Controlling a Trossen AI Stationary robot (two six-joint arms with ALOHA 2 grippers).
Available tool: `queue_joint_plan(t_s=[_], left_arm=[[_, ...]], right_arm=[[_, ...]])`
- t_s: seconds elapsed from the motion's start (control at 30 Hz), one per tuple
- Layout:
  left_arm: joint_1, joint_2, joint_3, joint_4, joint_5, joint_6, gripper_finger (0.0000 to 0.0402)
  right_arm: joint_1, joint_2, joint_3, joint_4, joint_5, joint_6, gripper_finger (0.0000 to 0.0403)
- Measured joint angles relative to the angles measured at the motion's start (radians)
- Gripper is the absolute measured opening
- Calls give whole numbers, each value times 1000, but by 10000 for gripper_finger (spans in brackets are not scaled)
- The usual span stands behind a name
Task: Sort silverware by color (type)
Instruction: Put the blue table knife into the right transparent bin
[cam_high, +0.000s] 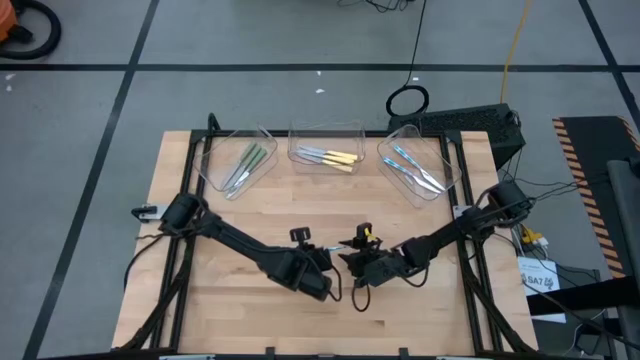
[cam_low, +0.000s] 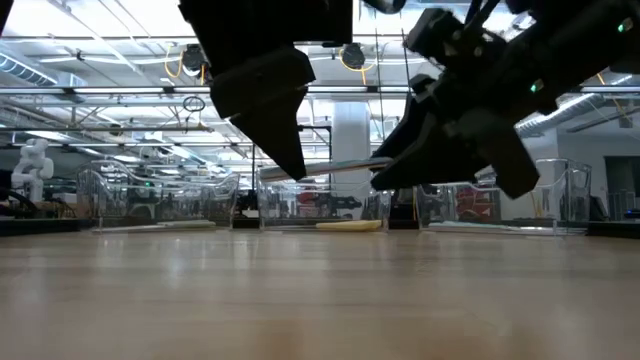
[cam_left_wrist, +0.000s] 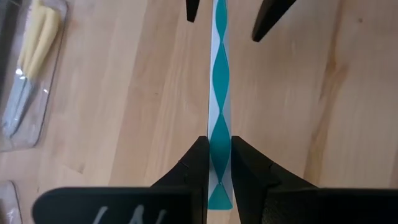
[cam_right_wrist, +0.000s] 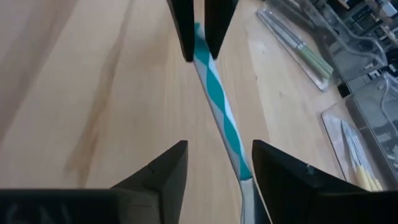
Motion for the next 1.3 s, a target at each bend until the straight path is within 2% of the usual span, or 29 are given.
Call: queue_joint_plan(t_s=[0.13,0.5,0.67,0.87,1.0,1.3], left_arm=[[15,0,0,-1,19,1,45],[18,0,0,55,47,50,45],[16,0,0,62,44,-24,63],[16,0,0,86,-21,-99,154],[2,0,40,42,-87,-116,205],[-98,-2,226,-115,-299,-72,222]], right_arm=[[-15,27,0,-1,0,1,146],[-15,40,0,15,-30,-11,26],[-16,40,-1,22,-58,-6,25],[-17,34,0,13,-54,-3,27],[-11,-4,0,-95,-65,17,25],[10,-234,0,-354,-63,117,27]])
